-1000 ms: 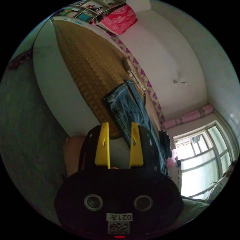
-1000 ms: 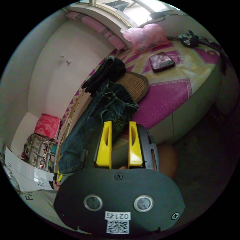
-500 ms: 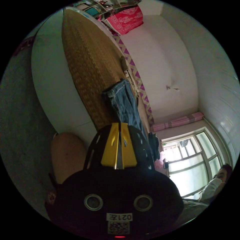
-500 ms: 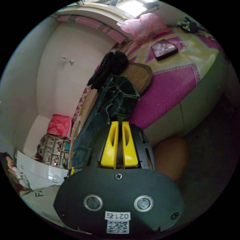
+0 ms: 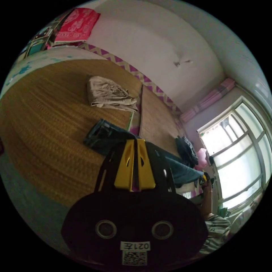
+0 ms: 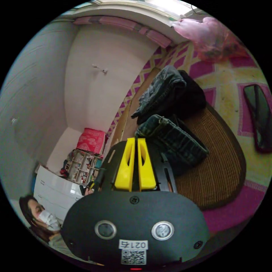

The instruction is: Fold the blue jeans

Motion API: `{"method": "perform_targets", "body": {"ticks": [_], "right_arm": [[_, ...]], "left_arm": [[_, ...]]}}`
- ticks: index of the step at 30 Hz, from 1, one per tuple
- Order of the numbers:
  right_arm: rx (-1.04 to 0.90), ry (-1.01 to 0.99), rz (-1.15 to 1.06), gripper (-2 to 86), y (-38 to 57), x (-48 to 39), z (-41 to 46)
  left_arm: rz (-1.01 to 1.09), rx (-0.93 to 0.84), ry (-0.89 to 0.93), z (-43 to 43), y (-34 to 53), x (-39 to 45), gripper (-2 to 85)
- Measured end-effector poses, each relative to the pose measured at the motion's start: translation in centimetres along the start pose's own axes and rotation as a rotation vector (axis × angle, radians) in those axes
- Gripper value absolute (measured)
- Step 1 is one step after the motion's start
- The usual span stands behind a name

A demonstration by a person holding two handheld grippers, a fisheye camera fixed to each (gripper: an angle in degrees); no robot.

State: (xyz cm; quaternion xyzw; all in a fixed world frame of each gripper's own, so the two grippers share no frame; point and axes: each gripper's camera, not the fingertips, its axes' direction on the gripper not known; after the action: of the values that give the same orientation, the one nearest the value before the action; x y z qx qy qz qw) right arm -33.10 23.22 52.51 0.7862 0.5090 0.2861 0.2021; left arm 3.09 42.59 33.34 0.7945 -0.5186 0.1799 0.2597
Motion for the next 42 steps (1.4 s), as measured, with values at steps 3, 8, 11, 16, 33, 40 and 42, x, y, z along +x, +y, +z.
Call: {"method": "perform_targets", "body": {"ticks": [3, 8, 11, 16, 33, 40, 42], "right_arm": [[-0.049, 0.098, 0.049, 3.0, -3.8, 1.7, 6.0], [-0.045, 0.186, 0.080, 5.7, -4.0, 3.8, 10.1], [-0.072, 0.206, -0.085, 5.7, -1.8, 0.7, 10.5], [-0.362, 0.214, -0.596, 4.9, 7.3, -10.1, 18.9], [-0.620, 0.402, -1.041, 5.4, 24.5, -17.6, 34.8], [-0.606, 0.360, -0.972, 5.3, 24.9, -17.9, 36.0], [-0.607, 0.353, -0.962, 5.4, 25.0, -18.1, 36.3]], "left_arm": [[-0.038, -0.080, -0.042, 6.9, -4.3, -0.8, 1.2], [0.064, -0.020, -0.226, 10.7, -4.6, -1.8, 4.7], [0.161, -0.038, -0.165, 9.9, -3.2, -1.2, 5.3], [0.329, -0.150, -0.141, 12.2, -0.4, 2.2, 6.7], [0.051, 0.031, -0.180, 8.3, 1.0, -4.8, 4.4], [-0.112, -0.062, -0.134, 10.1, -0.7, -9.6, 0.5], [-0.112, -0.036, -0.126, 9.6, -0.6, -9.7, -0.4]]}}
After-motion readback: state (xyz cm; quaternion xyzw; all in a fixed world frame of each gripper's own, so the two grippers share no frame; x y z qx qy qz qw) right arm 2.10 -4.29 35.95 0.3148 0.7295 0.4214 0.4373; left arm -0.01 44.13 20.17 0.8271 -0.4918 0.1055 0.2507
